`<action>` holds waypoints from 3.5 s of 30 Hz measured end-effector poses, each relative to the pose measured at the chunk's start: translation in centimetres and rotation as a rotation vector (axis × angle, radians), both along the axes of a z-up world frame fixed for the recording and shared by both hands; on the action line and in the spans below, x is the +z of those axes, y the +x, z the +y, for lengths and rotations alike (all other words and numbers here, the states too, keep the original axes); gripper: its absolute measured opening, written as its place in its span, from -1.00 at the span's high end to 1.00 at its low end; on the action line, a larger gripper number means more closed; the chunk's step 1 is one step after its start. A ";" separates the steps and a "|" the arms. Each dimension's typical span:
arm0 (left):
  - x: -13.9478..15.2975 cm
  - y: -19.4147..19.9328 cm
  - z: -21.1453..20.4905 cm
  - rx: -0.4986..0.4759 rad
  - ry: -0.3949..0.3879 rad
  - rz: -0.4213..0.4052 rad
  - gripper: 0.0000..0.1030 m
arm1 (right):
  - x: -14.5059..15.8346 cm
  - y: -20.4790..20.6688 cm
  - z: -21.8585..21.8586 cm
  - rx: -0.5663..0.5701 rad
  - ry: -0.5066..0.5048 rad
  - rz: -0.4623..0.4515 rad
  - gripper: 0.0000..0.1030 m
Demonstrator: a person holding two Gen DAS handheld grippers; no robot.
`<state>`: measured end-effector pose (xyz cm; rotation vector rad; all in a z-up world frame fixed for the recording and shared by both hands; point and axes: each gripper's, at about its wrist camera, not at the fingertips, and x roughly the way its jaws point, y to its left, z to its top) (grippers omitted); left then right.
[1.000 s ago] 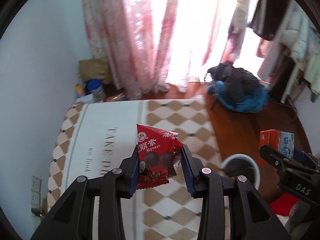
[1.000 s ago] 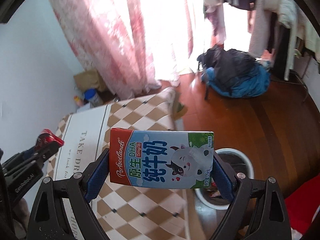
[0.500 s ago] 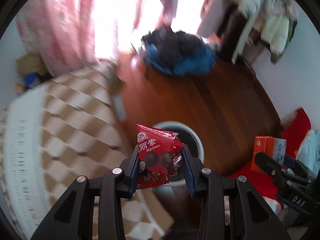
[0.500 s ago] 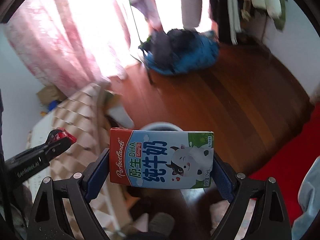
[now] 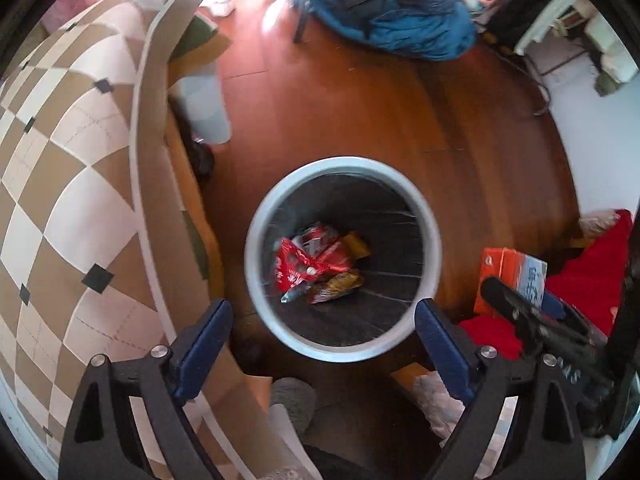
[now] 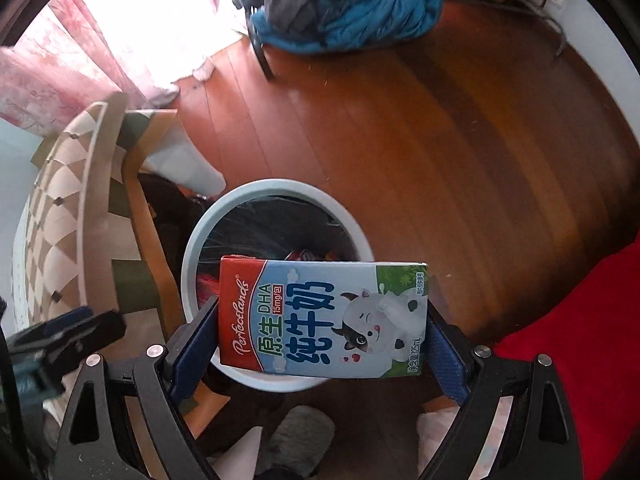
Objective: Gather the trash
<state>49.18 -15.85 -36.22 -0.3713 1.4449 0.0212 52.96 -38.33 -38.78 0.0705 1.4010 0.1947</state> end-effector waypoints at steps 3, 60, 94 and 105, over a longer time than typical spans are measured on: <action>0.0 -0.9 0.6 0.013 0.046 -0.002 -0.89 | -1.5 1.1 0.2 -0.013 0.019 0.049 -0.86; 30.9 -26.4 0.3 -0.067 0.028 -0.414 -0.89 | 37.1 -27.2 -0.3 0.149 0.207 -0.293 -1.00; 32.1 -27.9 1.4 -0.086 0.017 -0.435 -1.00 | 37.6 -28.7 0.9 0.198 0.194 -0.266 -1.00; 32.1 -27.9 1.6 -0.102 0.006 -0.429 -1.00 | 37.9 -28.8 0.8 0.207 0.190 -0.263 -1.00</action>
